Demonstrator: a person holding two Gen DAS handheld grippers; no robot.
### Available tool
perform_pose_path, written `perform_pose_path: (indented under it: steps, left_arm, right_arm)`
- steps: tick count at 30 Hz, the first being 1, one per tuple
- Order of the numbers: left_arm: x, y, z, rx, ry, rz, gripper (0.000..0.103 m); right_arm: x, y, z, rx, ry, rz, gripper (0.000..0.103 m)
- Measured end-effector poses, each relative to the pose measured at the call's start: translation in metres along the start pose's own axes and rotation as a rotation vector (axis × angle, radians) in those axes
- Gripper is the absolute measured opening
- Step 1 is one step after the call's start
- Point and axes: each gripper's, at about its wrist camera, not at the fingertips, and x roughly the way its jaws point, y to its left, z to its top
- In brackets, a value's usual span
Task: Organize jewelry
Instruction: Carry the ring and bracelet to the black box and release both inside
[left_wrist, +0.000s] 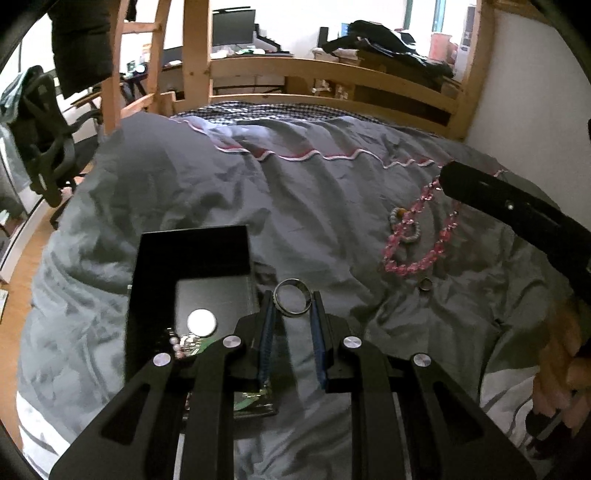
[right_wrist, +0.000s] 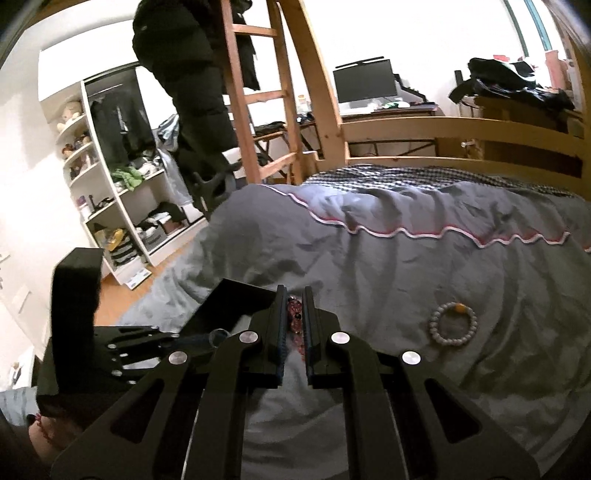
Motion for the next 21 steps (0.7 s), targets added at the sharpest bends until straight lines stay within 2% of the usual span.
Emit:
perform_pose_path:
  steps: [4,11,17,21]
  left_arm:
    - [-0.005,0.010,-0.001,-0.026,-0.025,0.062,0.018]
    - [-0.008,0.037,-0.006,-0.083,-0.017,0.127,0.019]
    - [-0.012,0.066,-0.001,-0.137,-0.017,0.146,0.019]
    - [-0.014,0.083,0.001,-0.175,-0.005,0.114,0.019]
  right_arm:
    - [0.007,0.016,0.003,-0.024,-0.002,-0.006,0.009]
    - [0.022,0.036,0.003,-0.039,0.013,0.044,0.009]
    - [0.029,0.047,0.001,-0.040,0.018,0.080,0.009]
    - [0.034,0.057,-0.002,-0.046,0.020,0.107,0.009]
